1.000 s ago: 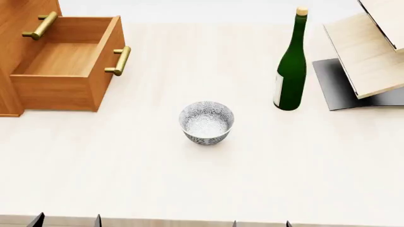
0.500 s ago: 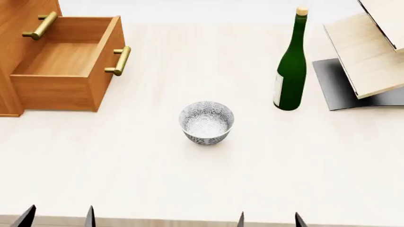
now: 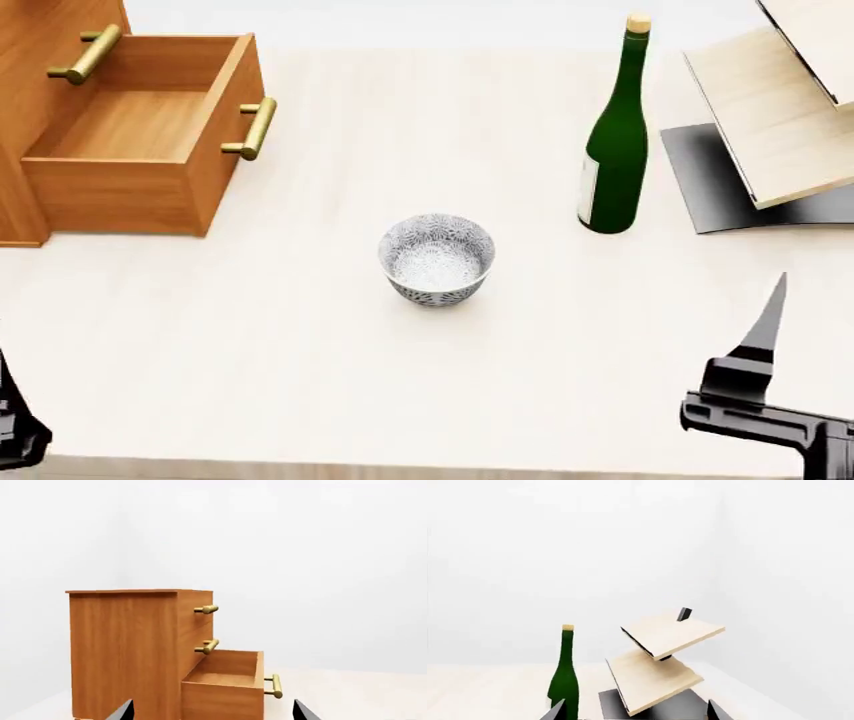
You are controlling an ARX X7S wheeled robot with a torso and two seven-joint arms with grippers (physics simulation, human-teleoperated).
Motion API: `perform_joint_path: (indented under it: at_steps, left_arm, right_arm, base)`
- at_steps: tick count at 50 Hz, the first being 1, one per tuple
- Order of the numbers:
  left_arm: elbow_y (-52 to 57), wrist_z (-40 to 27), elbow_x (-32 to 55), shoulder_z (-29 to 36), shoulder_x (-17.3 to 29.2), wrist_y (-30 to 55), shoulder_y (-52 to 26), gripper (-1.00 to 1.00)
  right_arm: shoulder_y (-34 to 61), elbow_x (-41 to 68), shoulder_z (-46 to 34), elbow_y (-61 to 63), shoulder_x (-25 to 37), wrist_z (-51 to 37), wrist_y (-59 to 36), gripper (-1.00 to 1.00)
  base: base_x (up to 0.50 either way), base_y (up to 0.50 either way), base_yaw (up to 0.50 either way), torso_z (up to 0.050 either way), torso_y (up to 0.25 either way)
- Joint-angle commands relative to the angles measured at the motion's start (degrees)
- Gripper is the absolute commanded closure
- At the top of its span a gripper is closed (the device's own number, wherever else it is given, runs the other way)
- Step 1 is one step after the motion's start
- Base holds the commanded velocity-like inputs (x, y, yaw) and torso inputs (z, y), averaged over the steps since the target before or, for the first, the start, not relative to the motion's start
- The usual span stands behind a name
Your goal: Put the bowl on top of the cabinet.
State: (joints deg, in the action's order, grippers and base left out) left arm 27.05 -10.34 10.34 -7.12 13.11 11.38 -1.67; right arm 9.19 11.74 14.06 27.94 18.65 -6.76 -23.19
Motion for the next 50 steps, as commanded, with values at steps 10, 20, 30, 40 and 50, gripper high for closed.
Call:
perform_joint_path:
  at_steps: [10, 20, 30, 40, 50]
  left_arm:
    - [11.2, 0.5, 10.4, -18.0, 4.1, -3.1, 4.7, -1.00]
    - [9.4, 0.9, 12.9, -22.7, 2.1, -8.1, 6.7, -1.00]
    - [7.5, 1.2, 14.2, -23.2, 1.0, -10.0, 6.8, -1.00]
    - [8.1, 0.3, 16.9, -24.5, 1.3, -9.4, 6.4, -1.00]
    - [8.1, -0.3, 18.8, -25.5, 1.5, -9.3, 6.1, -1.00]
  right_arm:
    - [-6.3, 13.2, 27.7, 8.9, 4.8, 3.9, 0.0, -1.00]
    - [-6.3, 14.9, 29.2, 7.5, 2.6, 4.6, 2.5, -1.00]
    - [-6.9, 13.1, 27.5, 6.7, 2.4, 4.9, 3.5, -1.00]
    - [-7.4, 11.7, 25.7, 6.4, 2.3, 5.3, 4.5, -1.00]
    - [-7.4, 11.4, 25.0, 6.7, 2.5, 5.3, 4.4, -1.00]
  base:
    - [0.00, 0.00, 0.00, 0.000, 0.000]
    - [0.00, 0.00, 0.00, 0.000, 0.000]
    - [0.00, 0.00, 0.00, 0.000, 0.000]
    - [0.00, 0.37, 0.00, 0.000, 0.000]
    - [0.00, 0.50, 0.00, 0.000, 0.000]
